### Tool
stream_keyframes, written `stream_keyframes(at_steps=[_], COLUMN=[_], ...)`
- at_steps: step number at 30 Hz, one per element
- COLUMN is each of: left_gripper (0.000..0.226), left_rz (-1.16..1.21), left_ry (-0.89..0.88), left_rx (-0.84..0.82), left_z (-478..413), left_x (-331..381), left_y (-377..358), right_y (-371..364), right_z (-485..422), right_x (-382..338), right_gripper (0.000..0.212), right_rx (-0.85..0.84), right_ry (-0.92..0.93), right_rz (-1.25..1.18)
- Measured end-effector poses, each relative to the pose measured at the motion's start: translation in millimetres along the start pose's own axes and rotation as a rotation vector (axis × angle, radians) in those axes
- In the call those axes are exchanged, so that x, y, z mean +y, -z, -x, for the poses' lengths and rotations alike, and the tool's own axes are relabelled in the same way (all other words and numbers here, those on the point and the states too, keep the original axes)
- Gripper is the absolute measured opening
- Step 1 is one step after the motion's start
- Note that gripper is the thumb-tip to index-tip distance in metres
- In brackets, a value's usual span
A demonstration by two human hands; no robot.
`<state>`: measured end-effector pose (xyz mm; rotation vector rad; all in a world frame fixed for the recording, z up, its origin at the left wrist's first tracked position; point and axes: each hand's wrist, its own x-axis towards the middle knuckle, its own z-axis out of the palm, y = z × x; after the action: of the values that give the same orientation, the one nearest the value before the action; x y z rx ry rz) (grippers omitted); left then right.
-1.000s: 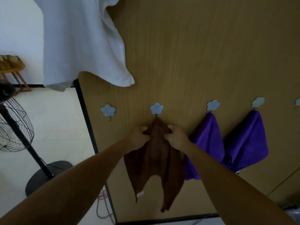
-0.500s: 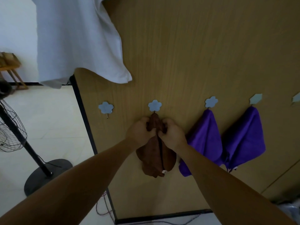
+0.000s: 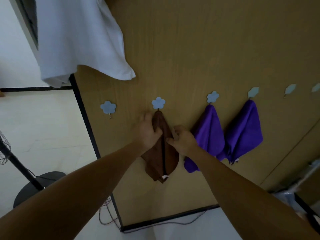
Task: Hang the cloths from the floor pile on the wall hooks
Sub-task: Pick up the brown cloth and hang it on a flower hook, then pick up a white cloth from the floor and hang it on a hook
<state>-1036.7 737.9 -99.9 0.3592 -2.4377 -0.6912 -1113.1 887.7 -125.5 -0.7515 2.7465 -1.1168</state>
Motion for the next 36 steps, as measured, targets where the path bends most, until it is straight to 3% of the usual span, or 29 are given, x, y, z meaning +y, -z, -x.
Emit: stream_keyframes(at_steps=[3, 7, 11, 16, 27, 36], left_gripper=[0.051, 0.041, 0.048, 0.063, 0.06, 0.07], left_rz=[-0.154, -0.222, -0.155, -0.266, -0.234, -0.284], left_ry=[-0.265, -0.45, -0.458, -0.553, -0.694, -0.827], left_rx=[0.086, -0.006, -0.251, -0.49, -0.848, -1.106], left_z=[9.7, 37.6, 78.1, 126.0, 322.2, 423.8], left_x=[16.5, 42.6, 78.7, 129.0, 288.5, 358.3], left_y=[1.3, -17.5, -47.3, -80.7, -146.2, -217.1], right_y=[8.2, 25.1, 58.3, 108.5, 200.5, 200.0], right_z=[27.3, 77.5, 139.3, 225.2, 505.7, 629.7], right_x=[10.5, 31.3, 62.5, 102.5, 213.3, 292.4], right_gripper=[0.061, 0.062, 0.062, 0.065, 0.059, 0.062], right_rx=[0.065, 0.108, 0.154, 0.178, 0.263, 0.246], right_ry=[-0.069, -0.156, -0.28, -0.417, -0.737, -0.996], right_rz=[0.026, 0.109, 0.16, 0.202, 0.233, 0.164])
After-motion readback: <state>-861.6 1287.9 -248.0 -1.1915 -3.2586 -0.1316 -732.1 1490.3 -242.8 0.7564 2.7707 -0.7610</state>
